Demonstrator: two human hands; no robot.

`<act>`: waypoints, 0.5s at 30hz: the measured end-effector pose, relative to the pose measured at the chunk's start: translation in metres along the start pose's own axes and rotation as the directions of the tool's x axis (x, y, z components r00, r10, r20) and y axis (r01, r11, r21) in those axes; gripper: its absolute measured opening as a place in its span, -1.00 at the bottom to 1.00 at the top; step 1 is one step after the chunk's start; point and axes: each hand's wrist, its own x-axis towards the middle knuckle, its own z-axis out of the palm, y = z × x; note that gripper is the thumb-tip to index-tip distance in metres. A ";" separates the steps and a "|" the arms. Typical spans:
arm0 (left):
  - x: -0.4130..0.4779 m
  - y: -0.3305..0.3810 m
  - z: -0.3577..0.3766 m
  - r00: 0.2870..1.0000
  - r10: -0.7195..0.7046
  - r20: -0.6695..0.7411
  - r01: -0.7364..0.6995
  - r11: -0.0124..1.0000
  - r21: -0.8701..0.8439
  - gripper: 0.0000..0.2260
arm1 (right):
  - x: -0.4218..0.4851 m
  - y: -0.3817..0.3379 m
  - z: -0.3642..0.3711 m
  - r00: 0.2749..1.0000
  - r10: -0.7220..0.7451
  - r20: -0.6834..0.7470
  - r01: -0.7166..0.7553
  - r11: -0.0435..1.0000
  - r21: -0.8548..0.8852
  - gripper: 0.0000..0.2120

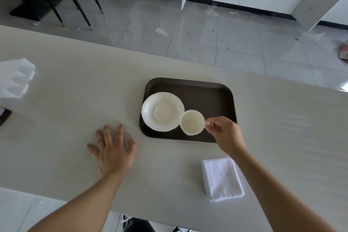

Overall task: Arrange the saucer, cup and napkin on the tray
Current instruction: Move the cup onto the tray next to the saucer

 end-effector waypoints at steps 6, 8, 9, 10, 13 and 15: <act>0.000 0.000 0.000 1.000 -0.002 -0.005 0.002 1.000 -0.008 -0.40 | 0.001 0.011 0.002 0.996 0.073 0.040 -0.074 0.997 0.021 -0.94; 0.000 0.001 0.000 1.000 -0.006 0.002 0.006 1.000 -0.014 -0.40 | 0.002 0.013 0.003 0.994 0.097 0.050 -0.099 0.994 0.038 -0.93; 0.000 0.001 0.000 1.000 -0.008 0.004 0.008 1.000 -0.013 -0.40 | 0.002 0.014 0.004 0.993 0.107 0.054 -0.110 0.993 0.045 -0.93; 0.000 0.001 0.000 1.000 -0.010 0.004 0.010 1.000 -0.014 -0.40 | 0.003 0.014 0.005 0.992 0.114 0.058 -0.117 0.992 0.050 -0.93; -0.001 0.001 0.000 1.000 -0.010 0.001 0.010 1.000 -0.017 -0.40 | 0.004 0.014 0.007 0.990 0.128 0.063 -0.132 0.990 0.059 -0.92; -0.001 0.001 0.000 1.000 -0.009 -0.005 0.009 1.000 -0.017 -0.40 | 0.005 0.014 0.007 0.988 0.141 0.066 -0.146 0.987 0.068 -0.92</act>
